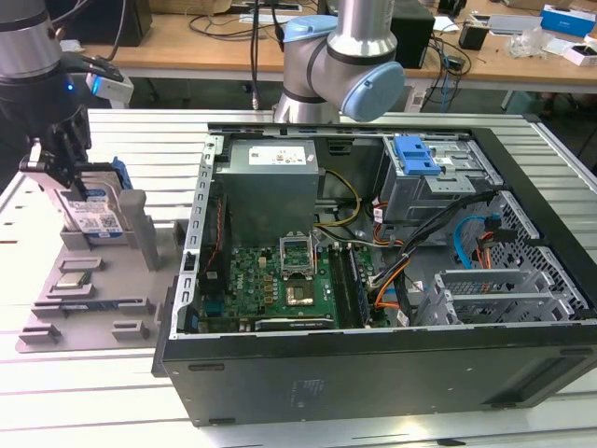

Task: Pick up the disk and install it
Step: 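Pick up the disk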

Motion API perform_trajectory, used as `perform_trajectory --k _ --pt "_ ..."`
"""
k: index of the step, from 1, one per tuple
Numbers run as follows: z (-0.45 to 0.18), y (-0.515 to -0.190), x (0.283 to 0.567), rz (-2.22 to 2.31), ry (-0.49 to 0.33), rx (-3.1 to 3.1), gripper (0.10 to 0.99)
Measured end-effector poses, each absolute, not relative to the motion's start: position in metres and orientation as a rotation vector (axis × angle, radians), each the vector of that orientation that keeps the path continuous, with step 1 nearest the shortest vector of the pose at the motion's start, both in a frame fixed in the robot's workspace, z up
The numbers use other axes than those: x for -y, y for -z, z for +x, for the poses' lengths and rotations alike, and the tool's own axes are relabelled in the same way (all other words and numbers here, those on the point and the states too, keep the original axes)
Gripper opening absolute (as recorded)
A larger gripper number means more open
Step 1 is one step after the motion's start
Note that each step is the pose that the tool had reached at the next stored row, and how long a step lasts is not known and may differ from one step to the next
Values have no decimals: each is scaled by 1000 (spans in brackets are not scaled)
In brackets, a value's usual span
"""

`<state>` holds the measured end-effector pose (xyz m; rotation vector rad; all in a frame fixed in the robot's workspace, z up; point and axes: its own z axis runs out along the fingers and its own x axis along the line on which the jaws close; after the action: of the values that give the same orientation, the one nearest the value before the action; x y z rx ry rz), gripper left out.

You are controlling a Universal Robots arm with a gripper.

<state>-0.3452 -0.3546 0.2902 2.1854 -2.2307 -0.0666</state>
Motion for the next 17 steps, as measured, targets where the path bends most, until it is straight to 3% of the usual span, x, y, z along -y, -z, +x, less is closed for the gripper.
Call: perform_trajectory --k 7,17 --pt "-345 -296 334 2185 67 2230 361" --pt "-345 -318 334 2185 66 2230 361"
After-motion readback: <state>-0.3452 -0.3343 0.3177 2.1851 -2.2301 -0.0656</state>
